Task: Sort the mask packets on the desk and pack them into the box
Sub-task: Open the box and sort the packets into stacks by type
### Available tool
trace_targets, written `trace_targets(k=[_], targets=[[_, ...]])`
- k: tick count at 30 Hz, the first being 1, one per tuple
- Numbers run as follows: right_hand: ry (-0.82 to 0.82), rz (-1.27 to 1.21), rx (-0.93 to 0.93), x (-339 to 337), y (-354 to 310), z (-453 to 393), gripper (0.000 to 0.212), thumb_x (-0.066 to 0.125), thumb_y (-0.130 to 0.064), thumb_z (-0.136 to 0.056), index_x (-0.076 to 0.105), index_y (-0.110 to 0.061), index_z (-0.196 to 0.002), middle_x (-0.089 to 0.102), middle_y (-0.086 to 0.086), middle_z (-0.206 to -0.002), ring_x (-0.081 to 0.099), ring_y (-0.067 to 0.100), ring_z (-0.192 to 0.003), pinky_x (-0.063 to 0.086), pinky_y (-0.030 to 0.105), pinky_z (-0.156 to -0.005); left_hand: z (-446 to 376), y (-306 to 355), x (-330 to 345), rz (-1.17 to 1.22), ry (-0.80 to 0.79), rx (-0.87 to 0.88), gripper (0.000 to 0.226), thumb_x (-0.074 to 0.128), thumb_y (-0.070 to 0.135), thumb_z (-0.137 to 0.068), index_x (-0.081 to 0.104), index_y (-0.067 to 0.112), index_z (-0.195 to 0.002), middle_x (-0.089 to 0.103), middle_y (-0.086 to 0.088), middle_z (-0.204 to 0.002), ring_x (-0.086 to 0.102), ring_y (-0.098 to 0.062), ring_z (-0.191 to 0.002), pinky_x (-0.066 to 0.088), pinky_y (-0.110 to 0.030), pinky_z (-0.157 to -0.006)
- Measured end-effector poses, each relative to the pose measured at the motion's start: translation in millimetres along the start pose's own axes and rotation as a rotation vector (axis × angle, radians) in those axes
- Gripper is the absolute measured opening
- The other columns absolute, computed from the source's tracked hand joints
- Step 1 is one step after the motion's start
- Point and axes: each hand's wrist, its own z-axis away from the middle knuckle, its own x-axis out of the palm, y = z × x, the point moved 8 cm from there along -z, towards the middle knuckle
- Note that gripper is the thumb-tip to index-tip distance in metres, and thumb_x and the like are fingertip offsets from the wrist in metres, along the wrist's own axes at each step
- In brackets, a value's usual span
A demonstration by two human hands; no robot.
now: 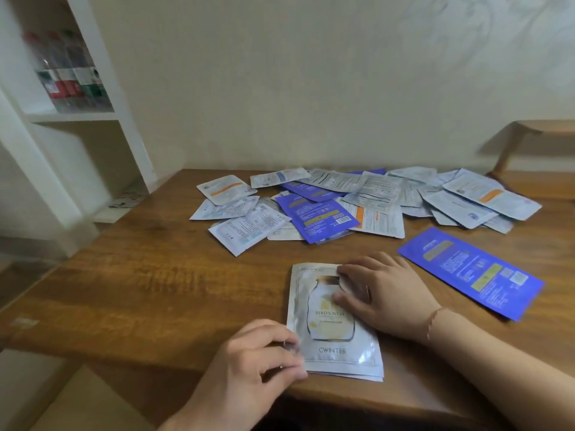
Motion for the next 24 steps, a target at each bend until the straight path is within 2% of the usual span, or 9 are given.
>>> trace_targets(k=[2,3,6,9,13,14,18,22,24], targets=[[0.042,0.026,-0.014,2,-4,3,0.071,0.024,-0.075,-0.086,0.065,-0.031,-0.122,0.065,-0.012,-0.126,0.056,0.020,-0.122,0.045,0.041,-0.097,2,5,-1,-0.017,0.000,0.047,0.014,0.074,0.038,-0.081,0.077,0.025,-0.082,0.067,0.017,-0.101,0.063,-0.006,-0.100,0.054,-0.026,-0.079],[0.027,0.028,-0.014,4,-5,4,0.074,0.017,-0.075,-0.088,0.062,-0.031,-0.126,0.062,-0.011,-0.131,0.051,0.021,-0.130,0.042,0.044,-0.102,3,7,-1,-0.030,-0.015,0.067,0.013,0.074,0.038,-0.082,0.077,0.025,-0.081,0.067,0.017,-0.101,0.063,-0.006,-0.100,0.054,-0.026,-0.079],[-0.047,-0.008,-0.018,9,-5,5,0.082,0.007,-0.076,-0.082,0.043,-0.034,-0.143,0.040,-0.013,-0.151,0.021,0.018,-0.147,0.020,0.046,-0.117,-2,7,-2,-0.093,-0.137,0.052,0.019,0.071,0.055,-0.081,0.071,0.035,-0.080,0.060,0.026,-0.102,0.060,0.000,-0.103,0.049,-0.021,-0.084],[-0.047,-0.061,0.012,-5,9,4,0.081,0.010,-0.078,-0.081,0.034,-0.037,-0.146,0.031,-0.016,-0.155,0.010,0.014,-0.149,0.014,0.042,-0.119,-33,10,-5,-0.164,-0.213,-0.004,0.028,0.061,0.068,-0.080,0.069,0.042,-0.083,0.058,0.033,-0.096,0.055,0.009,-0.100,0.042,-0.014,-0.085],[-0.012,-0.013,0.141,-19,63,-14,0.059,0.031,-0.067,-0.092,0.045,-0.035,-0.139,0.035,-0.012,-0.153,0.016,0.017,-0.147,0.022,0.038,-0.115,-118,10,18,-0.180,-0.300,-0.075,0.035,0.060,0.060,-0.085,0.069,0.038,-0.110,0.053,0.033,-0.120,0.041,0.016,-0.117,0.027,0.001,-0.093],[-0.043,0.004,0.157,-16,76,-23,0.057,0.032,-0.066,-0.092,0.045,-0.035,-0.139,0.030,-0.010,-0.156,0.013,0.019,-0.148,0.021,0.039,-0.116,-141,4,30,-0.208,-0.320,-0.077,0.037,0.060,0.057,-0.087,0.066,0.036,-0.118,0.050,0.030,-0.130,0.038,0.014,-0.122,0.023,-0.001,-0.096],[-0.127,-0.010,0.216,0,112,-59,0.065,0.032,-0.068,-0.092,0.035,-0.034,-0.147,0.016,-0.005,-0.162,0.004,0.020,-0.150,0.014,0.042,-0.118,-212,-24,70,-0.349,-0.331,-0.105,0.048,0.056,0.048,-0.093,0.050,0.034,-0.138,0.036,0.013,-0.154,0.025,-0.007,-0.142,0.021,-0.031,-0.118],[-0.085,-0.072,0.303,0,143,-88,0.068,0.036,-0.063,-0.093,0.026,-0.027,-0.150,0.017,-0.002,-0.161,0.008,0.020,-0.149,0.015,0.043,-0.118,-253,-45,94,-0.476,-0.371,-0.126,0.057,0.051,0.048,-0.096,0.036,0.030,-0.148,0.023,0.008,-0.161,0.013,-0.014,-0.149,0.013,-0.041,-0.121],[-0.041,0.030,0.318,-6,155,-105,0.064,0.034,-0.063,-0.093,0.032,-0.026,-0.146,0.027,-0.002,-0.157,0.018,0.023,-0.145,0.022,0.045,-0.114,-261,-54,104,-0.463,-0.410,-0.172,0.060,0.050,0.048,-0.096,0.033,0.029,-0.150,0.023,0.007,-0.161,0.013,-0.016,-0.149,0.011,-0.045,-0.122]])
